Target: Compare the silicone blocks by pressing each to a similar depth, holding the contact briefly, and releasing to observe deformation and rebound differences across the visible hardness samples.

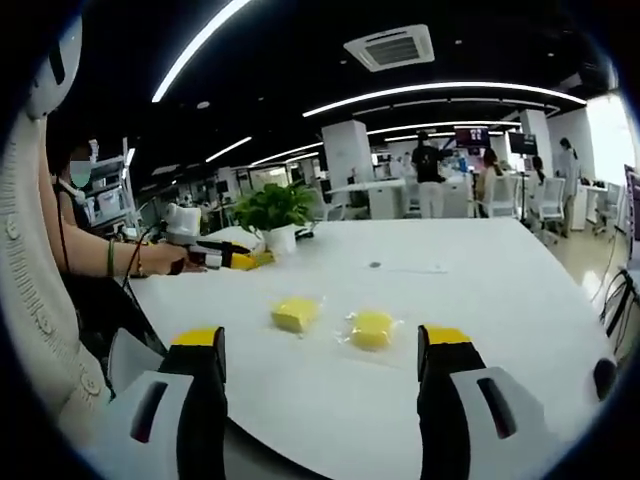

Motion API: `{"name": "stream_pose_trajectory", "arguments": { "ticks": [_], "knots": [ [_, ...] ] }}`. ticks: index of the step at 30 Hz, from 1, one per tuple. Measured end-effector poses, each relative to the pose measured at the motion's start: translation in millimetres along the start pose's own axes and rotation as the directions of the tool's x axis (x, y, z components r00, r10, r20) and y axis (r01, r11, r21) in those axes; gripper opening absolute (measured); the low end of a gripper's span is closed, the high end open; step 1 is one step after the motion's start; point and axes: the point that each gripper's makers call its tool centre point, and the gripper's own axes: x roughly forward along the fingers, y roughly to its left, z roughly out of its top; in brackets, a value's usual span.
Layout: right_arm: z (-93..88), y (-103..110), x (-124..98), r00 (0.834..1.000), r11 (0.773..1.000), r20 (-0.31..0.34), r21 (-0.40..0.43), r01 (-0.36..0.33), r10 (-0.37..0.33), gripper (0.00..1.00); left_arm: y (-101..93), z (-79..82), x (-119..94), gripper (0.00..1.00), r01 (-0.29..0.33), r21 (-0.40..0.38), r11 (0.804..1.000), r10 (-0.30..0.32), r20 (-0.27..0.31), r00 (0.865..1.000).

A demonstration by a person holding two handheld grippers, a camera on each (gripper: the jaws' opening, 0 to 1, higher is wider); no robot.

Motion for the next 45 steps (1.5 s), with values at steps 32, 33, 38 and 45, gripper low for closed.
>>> {"name": "stream_pose_trajectory", "arguments": {
  "ticks": [32, 33, 38, 45],
  "knots": [
    [31.8, 7, 11, 0.993, 0.998, 0.105, 0.012, -0.060, 0.058, 0.75, -59.4, 34.9, -77, 0.66, 0.042, -0.135, 0.990, -0.015, 0.196, 0.981],
    [31.6, 6, 11, 0.993, 0.998, 0.103, 0.014, -0.057, 0.056, 0.75, -61.6, 34.6, -80, 0.67, 0.045, -0.139, 0.989, -0.016, 0.198, 0.980],
    [34.9, 2, 11, 0.992, 0.998, 0.117, 0.027, -0.049, 0.045, 0.75, -70.5, 31.6, -89, 0.70, 0.046, -0.173, 0.984, -0.008, 0.216, 0.976],
    [37.4, -1, 14, 0.991, 0.998, 0.127, 0.043, -0.050, 0.044, 0.75, -75.1, 21.8, -96, 0.72, 0.048, -0.184, 0.982, -0.011, 0.196, 0.981]
  ]
}}
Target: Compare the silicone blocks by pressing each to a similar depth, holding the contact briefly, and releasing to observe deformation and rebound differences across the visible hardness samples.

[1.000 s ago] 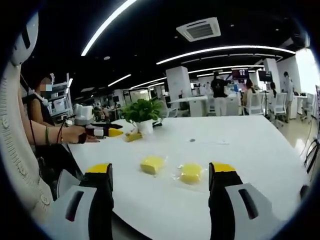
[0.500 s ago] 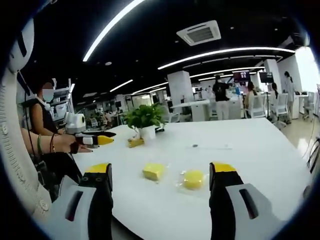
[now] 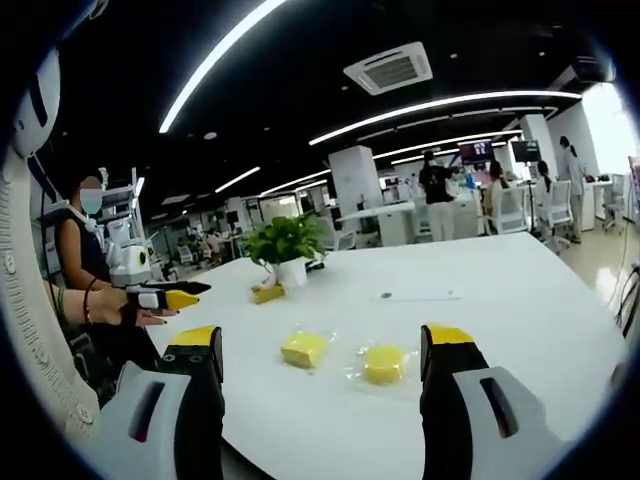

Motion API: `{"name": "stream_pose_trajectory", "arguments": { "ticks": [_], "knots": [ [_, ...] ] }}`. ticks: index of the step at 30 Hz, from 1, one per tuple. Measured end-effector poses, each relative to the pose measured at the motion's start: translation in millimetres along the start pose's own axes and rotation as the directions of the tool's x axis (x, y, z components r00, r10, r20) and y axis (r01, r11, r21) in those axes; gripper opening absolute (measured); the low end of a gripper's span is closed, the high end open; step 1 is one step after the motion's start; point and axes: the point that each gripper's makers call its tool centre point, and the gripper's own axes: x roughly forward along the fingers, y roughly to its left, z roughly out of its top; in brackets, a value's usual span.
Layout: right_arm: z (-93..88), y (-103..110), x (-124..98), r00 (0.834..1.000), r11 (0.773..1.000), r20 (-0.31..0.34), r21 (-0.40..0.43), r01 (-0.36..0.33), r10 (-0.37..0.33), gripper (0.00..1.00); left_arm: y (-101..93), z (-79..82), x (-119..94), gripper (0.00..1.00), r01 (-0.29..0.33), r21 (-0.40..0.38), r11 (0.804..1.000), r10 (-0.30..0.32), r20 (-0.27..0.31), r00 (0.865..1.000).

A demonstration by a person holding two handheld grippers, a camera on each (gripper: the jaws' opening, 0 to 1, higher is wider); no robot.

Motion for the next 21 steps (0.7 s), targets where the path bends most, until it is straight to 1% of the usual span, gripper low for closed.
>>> {"name": "stream_pose_trajectory", "arguments": {
  "ticks": [7, 9, 14, 17, 21],
  "knots": [
    [3.3, -9, 0, 1.000, 1.000, 0.013, 0.010, 0.007, -0.007, 0.76, 3.6, -2.0, -7, 0.74, -0.001, 0.021, 1.000, 0.002, -0.023, 1.000],
    [1.7, -13, -1, 1.000, 1.000, 0.005, 0.008, 0.011, -0.012, 0.76, 5.9, -2.9, -8, 0.75, -0.004, 0.031, 1.000, 0.006, -0.036, 0.999],
    [1.3, -20, -3, 1.000, 1.000, 0.004, 0.017, 0.016, -0.017, 0.77, 10.5, -2.3, -8, 0.76, -0.015, 0.038, 0.999, 0.016, -0.043, 0.999],
    [2.1, -23, -5, 1.000, 1.000, 0.004, 0.014, 0.021, -0.021, 0.77, 16.1, -3.1, -7, 0.76, -0.029, 0.051, 0.998, 0.032, -0.052, 0.998],
    [0.1, -29, -8, 1.000, 1.000, -0.001, 0.017, 0.022, -0.022, 0.77, 20.1, -5.2, -6, 0.76, -0.035, 0.052, 0.998, 0.039, -0.064, 0.997]
  ]
}}
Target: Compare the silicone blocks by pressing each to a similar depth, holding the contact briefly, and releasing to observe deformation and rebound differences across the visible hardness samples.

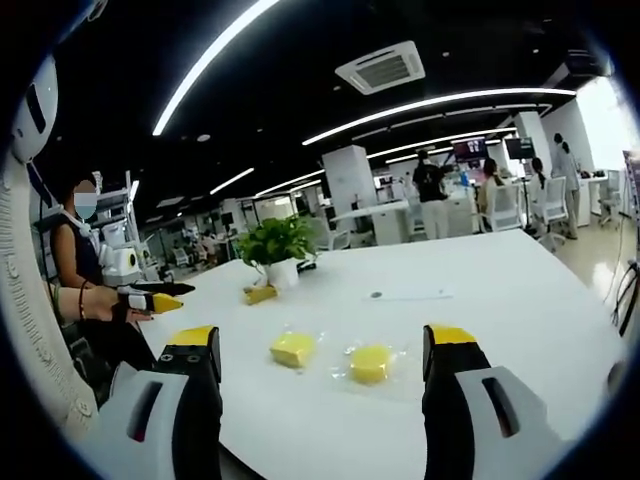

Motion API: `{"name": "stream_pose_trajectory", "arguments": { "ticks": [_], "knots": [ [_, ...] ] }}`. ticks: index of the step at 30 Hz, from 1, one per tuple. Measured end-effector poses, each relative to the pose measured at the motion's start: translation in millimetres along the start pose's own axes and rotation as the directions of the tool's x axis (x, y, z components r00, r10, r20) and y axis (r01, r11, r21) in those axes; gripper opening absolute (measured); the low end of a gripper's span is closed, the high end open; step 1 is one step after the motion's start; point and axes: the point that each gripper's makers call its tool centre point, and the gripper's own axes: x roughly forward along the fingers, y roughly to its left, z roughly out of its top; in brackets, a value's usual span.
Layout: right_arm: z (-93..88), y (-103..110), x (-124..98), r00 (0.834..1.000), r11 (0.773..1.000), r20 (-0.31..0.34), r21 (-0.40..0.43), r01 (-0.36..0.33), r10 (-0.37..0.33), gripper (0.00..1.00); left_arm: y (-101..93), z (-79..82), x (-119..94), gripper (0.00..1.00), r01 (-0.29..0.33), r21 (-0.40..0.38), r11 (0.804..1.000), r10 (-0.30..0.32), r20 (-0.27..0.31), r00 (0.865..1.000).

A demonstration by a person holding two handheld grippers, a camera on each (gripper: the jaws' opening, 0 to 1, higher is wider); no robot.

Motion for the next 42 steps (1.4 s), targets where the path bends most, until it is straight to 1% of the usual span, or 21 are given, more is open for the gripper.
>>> {"name": "stream_pose_trajectory", "arguments": {
  "ticks": [2, 6, 8, 9, 11, 12, 14, 15, 21, 23, 25, 26, 28, 30, 31, 33, 35, 38, 39, 41, 42],
  "knots": [
    [-1.4, -2, -1, 1.000, 1.000, -0.001, 0.007, -0.001, 0.001, 0.77, 1.4, -0.2, 2, 0.76, -0.004, -0.009, 1.000, 0.004, -0.006, 1.000],
    [-3.4, -6, 0, 1.000, 1.000, -0.001, 0.016, 0.000, 0.000, 0.77, -0.8, 4.8, 11, 0.78, 0.007, -0.060, 0.998, -0.007, -0.003, 1.000],
    [-4.6, -7, 1, 1.000, 1.000, -0.001, 0.021, -0.003, 0.003, 0.77, -5.7, 10.1, 20, 0.77, 0.032, -0.104, 0.994, -0.032, -0.004, 0.999],
    [-5.4, -8, 2, 1.000, 1.000, -0.002, 0.022, -0.005, 0.005, 0.77, -8.5, 10.8, 25, 0.77, 0.047, -0.148, 0.988, -0.051, -0.019, 0.999],
    [-6.8, -9, 3, 1.000, 1.000, -0.006, 0.025, -0.009, 0.009, 0.77, -10.1, 15.7, 33, 0.77, 0.059, -0.186, 0.981, -0.063, -0.015, 0.998],
    [-8.4, -10, 4, 1.000, 1.000, -0.010, 0.024, -0.014, 0.015, 0.77, -11.3, 18.4, 40, 0.77, 0.067, -0.232, 0.970, -0.072, -0.016, 0.997],
    [-10.2, -12, 6, 1.000, 1.000, -0.016, 0.024, -0.019, 0.020, 0.77, -14.7, 24.0, 52, 0.77, 0.086, -0.280, 0.956, -0.094, -0.013, 0.996],
    [-10.8, -13, 6, 1.000, 1.000, -0.017, 0.022, -0.021, 0.021, 0.77, -15.0, 25.5, 57, 0.77, 0.088, -0.284, 0.955, -0.097, -0.016, 0.995],
    [-12.8, -23, 12, 0.999, 0.999, -0.007, 0.014, -0.036, 0.036, 0.77, -25.2, 33.4, 93, 0.76, 0.104, -0.366, 0.925, -0.121, -0.023, 0.992],
    [-16.2, -25, 14, 0.999, 0.999, -0.018, 0.024, -0.041, 0.041, 0.78, -33.1, 34.8, 105, 0.76, 0.110, -0.411, 0.905, -0.127, -0.015, 0.992],
    [-20.4, -29, 18, 0.999, 0.998, -0.021, 0.036, -0.044, 0.044, 0.78, -42.6, 32.6, 117, 0.76, 0.121, -0.471, 0.874, -0.143, -0.011, 0.990],
    [-23.1, -30, 20, 0.998, 0.998, -0.024, 0.042, -0.049, 0.050, 0.78, -47.7, 29.7, 123, 0.76, 0.125, -0.507, 0.853, -0.155, -0.016, 0.988],
    [-27.5, -31, 23, 0.998, 0.997, -0.034, 0.049, -0.057, 0.059, 0.78, -51.9, 25.4, 134, 0.76, 0.127, -0.547, 0.827, -0.163, -0.019, 0.986],
    [-32.1, -33, 26, 0.997, 0.997, -0.046, 0.050, -0.062, 0.065, 0.77, -54.2, 20.5, 144, 0.76, 0.126, -0.571, 0.811, -0.173, -0.027, 0.985],
    [-33.6, -35, 27, 0.996, 0.996, -0.048, 0.056, -0.066, 0.069, 0.77, -54.1, 19.5, 146, 0.75, 0.125, -0.575, 0.808, -0.174, -0.030, 0.984],
    [-36.8, -37, 29, 0.995, 0.995, -0.054, 0.068, -0.074, 0.078, 0.77, -52.8, 14.9, 155, 0.75, 0.113, -0.599, 0.793, -0.169, -0.038, 0.985],
    [-40.9, -39, 31, 0.994, 0.994, -0.068, 0.074, -0.080, 0.085, 0.76, -54.0, 13.0, 165, 0.75, 0.118, -0.654, 0.747, -0.180, -0.028, 0.983],
    [-44.9, -43, 35, 0.992, 0.993, -0.084, 0.078, -0.087, 0.093, 0.76, -51.9, 5.6, 179, 0.75, 0.105, -0.714, 0.692, -0.178, -0.027, 0.984],
    [-46.0, -44, 35, 0.992, 0.993, -0.088, 0.079, -0.088, 0.095, 0.76, -53.3, 0.6, 185, 0.75, 0.106, -0.728, 0.678, -0.190, -0.034, 0.981],
    [-47.9, -47, 37, 0.991, 0.993, -0.095, 0.080, -0.088, 0.095, 0.76, -56.0, -7.0, 192, 0.75, 0.099, -0.737, 0.668, -0.206, -0.055, 0.977],
    [-48.7, -49, 38, 0.991, 0.993, -0.097, 0.082, -0.088, 0.096, 0.76, -58.3, -10.6, 198, 0.75, 0.102, -0.749, 0.654, -0.218, -0.057, 0.974]
  ]
}}
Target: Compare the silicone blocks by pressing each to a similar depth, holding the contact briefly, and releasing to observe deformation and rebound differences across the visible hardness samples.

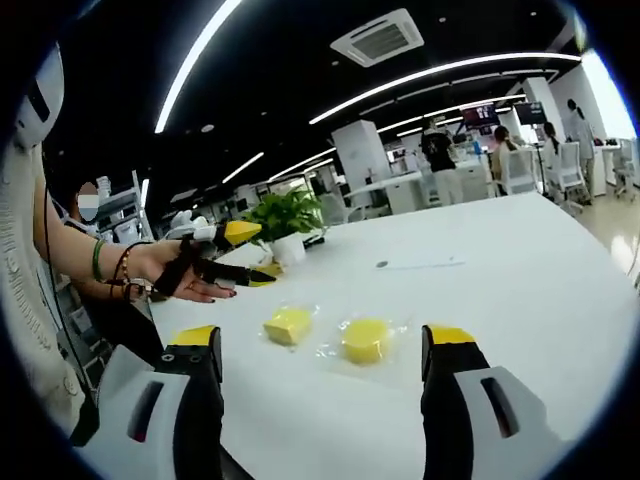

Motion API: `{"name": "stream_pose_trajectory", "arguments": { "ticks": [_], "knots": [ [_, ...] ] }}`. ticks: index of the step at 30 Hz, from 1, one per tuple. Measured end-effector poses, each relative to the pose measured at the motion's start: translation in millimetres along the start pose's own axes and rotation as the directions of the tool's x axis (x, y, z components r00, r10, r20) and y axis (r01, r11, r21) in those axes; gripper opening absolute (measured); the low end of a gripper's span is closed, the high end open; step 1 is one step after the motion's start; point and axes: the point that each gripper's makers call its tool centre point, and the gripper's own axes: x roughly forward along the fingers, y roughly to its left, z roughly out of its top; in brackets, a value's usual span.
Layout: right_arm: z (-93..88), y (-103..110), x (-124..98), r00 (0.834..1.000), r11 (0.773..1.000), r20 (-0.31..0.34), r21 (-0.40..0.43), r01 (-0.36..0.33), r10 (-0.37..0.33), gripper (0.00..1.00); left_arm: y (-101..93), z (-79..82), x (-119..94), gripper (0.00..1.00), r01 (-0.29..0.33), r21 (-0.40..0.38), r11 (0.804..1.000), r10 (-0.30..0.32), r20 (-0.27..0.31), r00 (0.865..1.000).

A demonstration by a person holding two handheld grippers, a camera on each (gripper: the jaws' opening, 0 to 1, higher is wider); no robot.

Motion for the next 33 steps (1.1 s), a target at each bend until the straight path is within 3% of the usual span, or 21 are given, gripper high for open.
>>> {"name": "stream_pose_trajectory", "arguments": {
  "ticks": [3, 8, 13, 15, 18, 27, 33],
  "knots": [
    [-2.3, -3, 2, 1.000, 1.000, -0.006, 0.008, -0.004, 0.004, 0.76, 1.3, -9.5, 18, 0.73, 0.037, -0.114, 0.993, -0.041, -0.038, 0.998],
    [-7.9, -10, 6, 1.000, 1.000, -0.025, 0.018, -0.007, 0.008, 0.75, 19.9, -11.9, 42, 0.73, 0.005, -0.154, 0.988, -0.011, -0.041, 0.999],
    [-13.0, -19, 7, 0.999, 1.000, -0.043, 0.026, -0.003, 0.004, 0.75, 32.3, -17.7, 60, 0.66, 0.021, -0.311, 0.950, -0.038, -0.049, 0.998],
    [-13.3, -25, 7, 0.999, 1.000, -0.044, 0.028, 0.006, -0.005, 0.75, 45.6, -16.2, 65, 0.67, -0.006, -0.359, 0.933, -0.008, -0.037, 0.999],
    [-14.1, -31, 8, 0.999, 0.999, -0.047, 0.035, 0.015, -0.014, 0.75, 64.9, -17.9, 71, 0.71, -0.066, -0.365, 0.929, 0.053, -0.047, 0.997],
    [-19.3, -45, 16, 0.998, 0.998, -0.055, 0.051, 0.034, -0.031, 0.74, 82.5, -33.9, 91, 0.79, -0.149, -0.353, 0.924, 0.119, -0.107, 0.987],
    [-22.2, -51, 21, 0.997, 0.998, -0.064, 0.050, 0.037, -0.034, 0.74, 98.3, -39.3, 104, 0.80, -0.197, -0.379, 0.904, 0.157, -0.135, 0.978]
  ]
}}
